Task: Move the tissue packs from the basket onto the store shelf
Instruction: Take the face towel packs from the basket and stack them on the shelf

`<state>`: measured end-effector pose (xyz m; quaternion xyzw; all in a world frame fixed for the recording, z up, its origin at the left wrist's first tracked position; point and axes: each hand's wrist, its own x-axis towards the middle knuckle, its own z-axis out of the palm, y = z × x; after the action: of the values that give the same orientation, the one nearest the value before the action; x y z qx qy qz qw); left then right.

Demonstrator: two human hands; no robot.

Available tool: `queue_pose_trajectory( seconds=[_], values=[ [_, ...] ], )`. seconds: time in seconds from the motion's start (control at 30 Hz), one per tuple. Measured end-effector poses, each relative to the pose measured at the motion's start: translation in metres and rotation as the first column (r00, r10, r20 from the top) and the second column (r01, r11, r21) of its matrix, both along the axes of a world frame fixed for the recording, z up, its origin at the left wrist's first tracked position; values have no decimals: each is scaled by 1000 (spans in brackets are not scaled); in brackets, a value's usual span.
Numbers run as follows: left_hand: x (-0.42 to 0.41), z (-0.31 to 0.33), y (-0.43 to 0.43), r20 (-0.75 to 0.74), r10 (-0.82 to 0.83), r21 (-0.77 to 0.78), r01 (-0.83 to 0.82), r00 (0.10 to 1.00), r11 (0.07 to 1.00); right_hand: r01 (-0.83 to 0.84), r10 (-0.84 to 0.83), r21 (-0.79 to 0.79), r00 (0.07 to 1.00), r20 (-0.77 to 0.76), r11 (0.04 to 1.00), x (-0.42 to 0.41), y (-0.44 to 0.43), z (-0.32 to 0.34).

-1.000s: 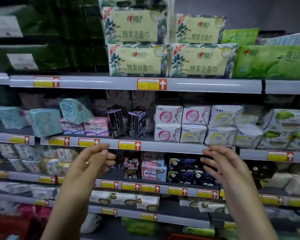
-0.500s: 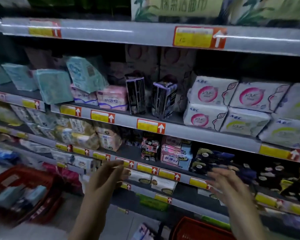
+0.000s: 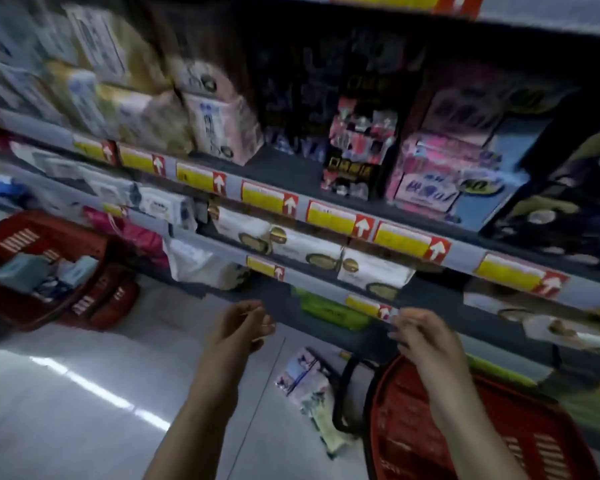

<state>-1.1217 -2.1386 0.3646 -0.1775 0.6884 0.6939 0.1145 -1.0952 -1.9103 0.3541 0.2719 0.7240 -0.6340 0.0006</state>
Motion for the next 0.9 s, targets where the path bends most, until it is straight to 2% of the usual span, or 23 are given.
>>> queue_pose_trajectory(
  seconds=[0.17, 0.3, 0.4, 0.5, 0.63, 0.67, 0.73, 0.8, 0.9],
  values=[
    [11, -109, -7, 115, 3, -44, 2, 993, 999, -66, 66, 9, 998, -22, 998, 7, -32, -125],
    [24, -191, -11, 180, 33, -92, -16, 983, 996, -226, 229, -41, 969, 89, 973, 29, -76, -220],
    [37, -244, -14, 241, 20, -142, 15, 970, 990, -269, 276, -61, 943, 186, 961, 53, -112, -294],
    [41, -286, -18, 274, 10, -165, 37, 962, 986, -295, 274, 27, 916, 294, 955, 60, -130, -351],
    [37, -328, -25, 299, 8, -169, 45, 954, 985, -352, 264, 227, 902, 342, 908, 53, -133, -412],
    [35, -337, -26, 300, 13, -162, 38, 954, 986, -391, 271, 285, 884, 381, 875, 48, -132, -426],
    [36, -355, -30, 313, 23, -139, 22, 949, 990, -519, 285, 412, 814, 507, 749, 39, -132, -451],
    [38, -373, -33, 324, 30, -116, 8, 946, 993, -587, 236, 475, 756, 610, 655, 34, -133, -475],
    [47, -401, -42, 362, 58, -107, -20, 930, 994, -535, 126, 461, 738, 663, 709, 23, -135, -511]
  ],
)
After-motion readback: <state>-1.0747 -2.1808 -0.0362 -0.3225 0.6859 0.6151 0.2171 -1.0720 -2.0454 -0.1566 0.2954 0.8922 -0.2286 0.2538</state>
